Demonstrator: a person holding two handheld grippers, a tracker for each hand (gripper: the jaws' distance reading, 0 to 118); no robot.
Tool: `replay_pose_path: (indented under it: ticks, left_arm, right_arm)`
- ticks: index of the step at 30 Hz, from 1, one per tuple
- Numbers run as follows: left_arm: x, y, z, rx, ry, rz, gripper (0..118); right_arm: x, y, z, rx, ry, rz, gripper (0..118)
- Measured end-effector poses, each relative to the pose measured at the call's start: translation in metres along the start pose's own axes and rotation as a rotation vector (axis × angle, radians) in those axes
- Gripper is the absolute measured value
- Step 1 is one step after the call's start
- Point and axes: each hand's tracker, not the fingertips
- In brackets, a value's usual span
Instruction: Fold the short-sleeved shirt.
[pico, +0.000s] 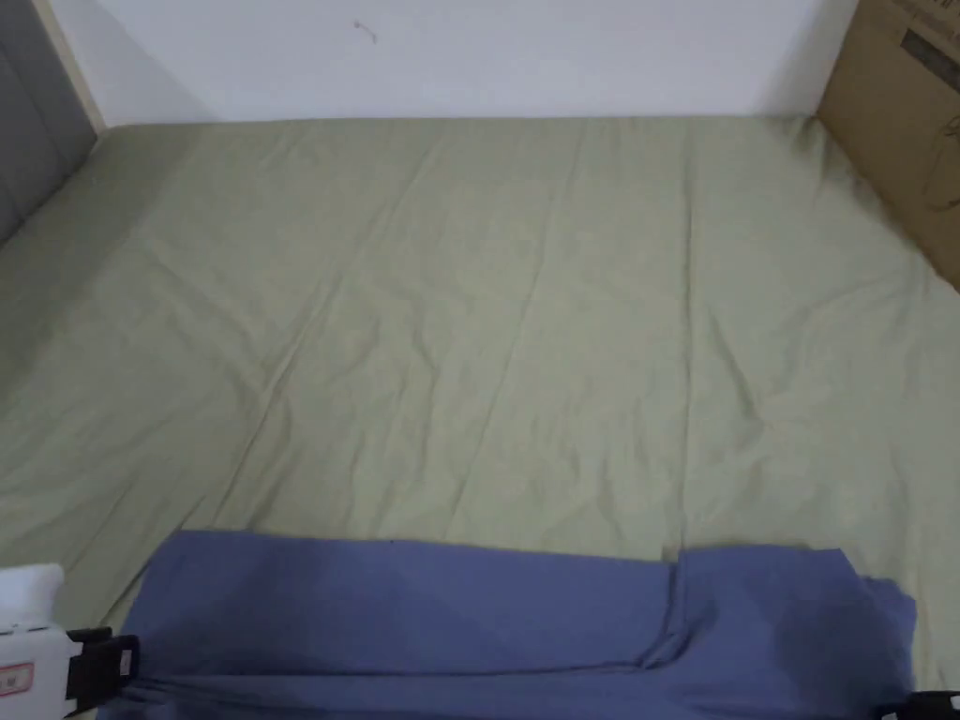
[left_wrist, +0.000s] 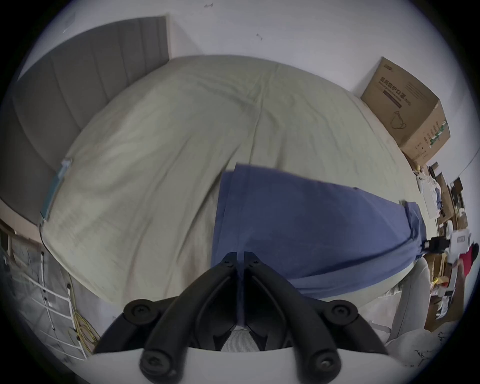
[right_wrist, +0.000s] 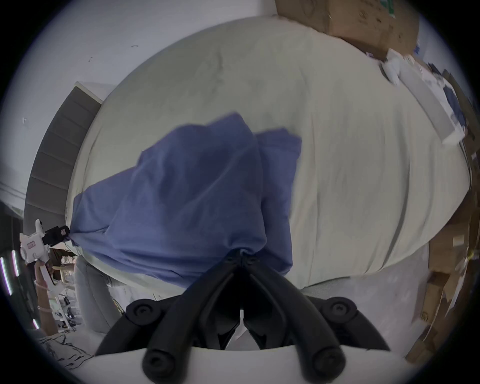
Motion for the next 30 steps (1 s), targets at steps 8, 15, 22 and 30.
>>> replay_pose_path:
  ticks: [8,15,22,30]
  left_arm:
    - [-0.005,0.004,0.025,0.062,0.045,0.035,102]
    - [-0.048,-0.010,0.075,0.215,-0.174,0.349,96]
    - [-0.082,-0.048,0.078,0.280,-0.252,0.510,0]
    - [-0.101,-0.057,0.039,0.225,-0.408,0.663,72]
  right_arm:
    - [-0.026,0.004,0.034,0.076,-0.097,0.100,91]
    - [-0.079,0.000,0.067,0.254,0.039,0.156,44]
    - [-0.168,0.000,0.036,0.302,0.142,0.290,0]
    - [-0.252,-0.002,0.003,0.234,0.220,0.434,0]
